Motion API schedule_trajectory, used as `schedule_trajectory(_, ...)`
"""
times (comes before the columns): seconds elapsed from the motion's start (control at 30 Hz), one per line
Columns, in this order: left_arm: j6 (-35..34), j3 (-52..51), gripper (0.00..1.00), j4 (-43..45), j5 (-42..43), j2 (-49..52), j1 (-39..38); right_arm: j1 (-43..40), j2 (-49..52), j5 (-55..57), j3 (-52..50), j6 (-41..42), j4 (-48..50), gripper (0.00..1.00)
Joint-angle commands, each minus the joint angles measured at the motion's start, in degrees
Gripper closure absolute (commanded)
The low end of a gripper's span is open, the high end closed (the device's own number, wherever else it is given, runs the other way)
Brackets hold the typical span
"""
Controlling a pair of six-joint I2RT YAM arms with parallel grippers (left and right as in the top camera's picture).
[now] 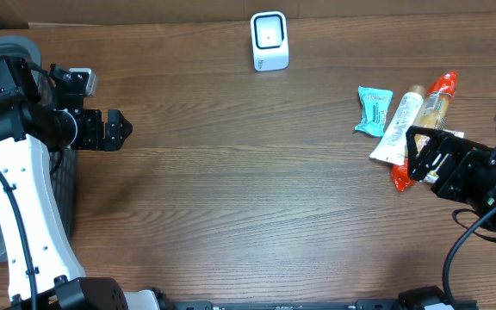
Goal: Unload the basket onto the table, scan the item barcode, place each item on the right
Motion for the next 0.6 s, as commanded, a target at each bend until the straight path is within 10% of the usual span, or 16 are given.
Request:
schedule_trajectory(0.0, 1.3, 0.0, 0.01, 0.2, 0.6, 0.3, -0.4, 0.2, -0.9, 6.1, 0.2, -0.4, -0.7, 0.0)
schedule_trajectory(0.33, 1.3, 0.0, 0.0, 0.2, 0.6, 0.4, -0.4, 0.2, -6.1, 8.6, -1.3, -5.9, -0.4, 0.0)
schedule_trajectory(0.57, 1.3, 0.0, 0.0, 0.2, 0.6, 0.4, -0.4, -0.8, -13.4, 11.0, -18.2, -16.2, 22.1, 0.0)
